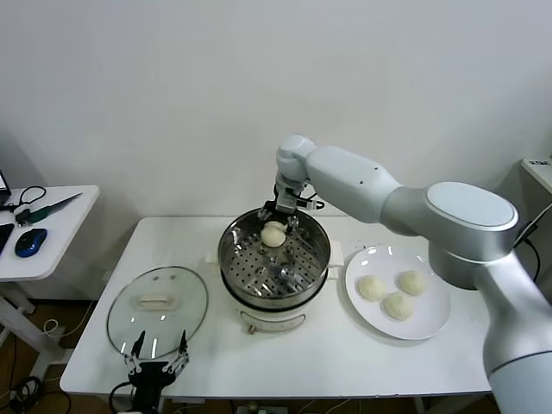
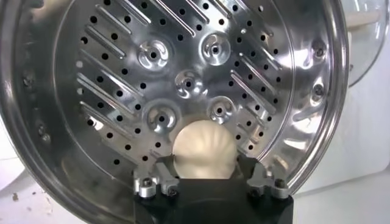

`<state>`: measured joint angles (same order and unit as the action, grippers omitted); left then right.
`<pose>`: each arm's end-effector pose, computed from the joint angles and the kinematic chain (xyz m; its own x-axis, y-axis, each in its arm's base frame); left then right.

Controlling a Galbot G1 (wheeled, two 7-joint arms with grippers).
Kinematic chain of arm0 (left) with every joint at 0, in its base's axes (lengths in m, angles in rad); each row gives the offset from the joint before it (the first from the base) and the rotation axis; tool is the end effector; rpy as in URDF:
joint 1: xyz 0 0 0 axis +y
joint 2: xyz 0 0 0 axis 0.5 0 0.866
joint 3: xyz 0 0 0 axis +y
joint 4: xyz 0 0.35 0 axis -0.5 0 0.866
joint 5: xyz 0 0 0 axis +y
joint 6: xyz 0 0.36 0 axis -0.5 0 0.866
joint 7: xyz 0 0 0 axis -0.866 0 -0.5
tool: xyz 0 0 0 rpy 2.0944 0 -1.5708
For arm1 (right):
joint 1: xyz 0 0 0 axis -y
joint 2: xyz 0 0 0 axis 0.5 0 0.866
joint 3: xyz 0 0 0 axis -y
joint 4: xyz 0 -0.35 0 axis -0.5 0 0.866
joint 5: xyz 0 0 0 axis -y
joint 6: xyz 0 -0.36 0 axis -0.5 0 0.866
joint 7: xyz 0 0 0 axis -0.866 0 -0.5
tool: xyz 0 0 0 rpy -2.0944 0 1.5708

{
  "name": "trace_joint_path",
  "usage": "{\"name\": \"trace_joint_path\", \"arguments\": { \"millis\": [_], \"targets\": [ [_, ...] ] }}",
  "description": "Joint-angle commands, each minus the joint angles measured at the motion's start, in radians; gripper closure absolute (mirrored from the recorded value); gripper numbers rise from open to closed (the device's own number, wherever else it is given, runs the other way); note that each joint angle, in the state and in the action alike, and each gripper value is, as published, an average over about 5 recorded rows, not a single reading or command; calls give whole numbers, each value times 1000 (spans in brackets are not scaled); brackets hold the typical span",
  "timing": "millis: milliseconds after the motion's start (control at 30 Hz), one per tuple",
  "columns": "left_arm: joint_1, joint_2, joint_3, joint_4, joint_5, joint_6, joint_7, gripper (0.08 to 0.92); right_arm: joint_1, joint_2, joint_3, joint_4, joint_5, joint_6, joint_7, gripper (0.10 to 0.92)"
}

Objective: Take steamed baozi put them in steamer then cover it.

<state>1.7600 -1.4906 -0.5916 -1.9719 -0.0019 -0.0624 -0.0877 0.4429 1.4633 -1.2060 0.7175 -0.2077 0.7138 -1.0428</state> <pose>0.1148 0.0392 -0.3728 -0.9661 -0.1119 0.2328 -0.0847 0.9887 0.1240 0.6376 0.1657 -0.0891 -0.1353 -0.1886 0.9727 -0.1814 -0.9604 -0.2115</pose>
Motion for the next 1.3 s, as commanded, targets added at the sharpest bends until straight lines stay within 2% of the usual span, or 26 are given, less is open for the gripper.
{"name": "trace_joint_path", "arguments": {
  "millis": [33,100,200,300,367,600,700,900,1300],
  "targets": [
    [-2,-2,1,1,0,2,1,177,75,-39,-48,57,197,-1,-40,207],
    [-3,-3,2,1,1,4,2,177,137,-82,-92,111,287,-23,-61,204],
    [-4,-5,4,-1,4,7,3,177,274,-168,-229,211,531,-106,-104,203],
    [-4,-9,7,-4,8,11,4,177,409,-276,-429,315,791,-257,-116,202],
    [-2,-10,8,-8,10,13,5,177,472,-365,-539,386,847,-393,-95,203],
    [4,-10,2,-14,9,11,5,177,494,-623,-658,583,827,-785,13,203],
    [7,-10,-3,-17,6,9,5,177,429,-694,-643,642,830,-889,63,203],
    [11,-11,-7,-16,5,7,4,177,247,-739,-534,657,794,-980,138,203],
    [22,-23,-8,-12,11,2,4,177,-24,-692,-314,540,651,-1033,204,203]
  ]
}}
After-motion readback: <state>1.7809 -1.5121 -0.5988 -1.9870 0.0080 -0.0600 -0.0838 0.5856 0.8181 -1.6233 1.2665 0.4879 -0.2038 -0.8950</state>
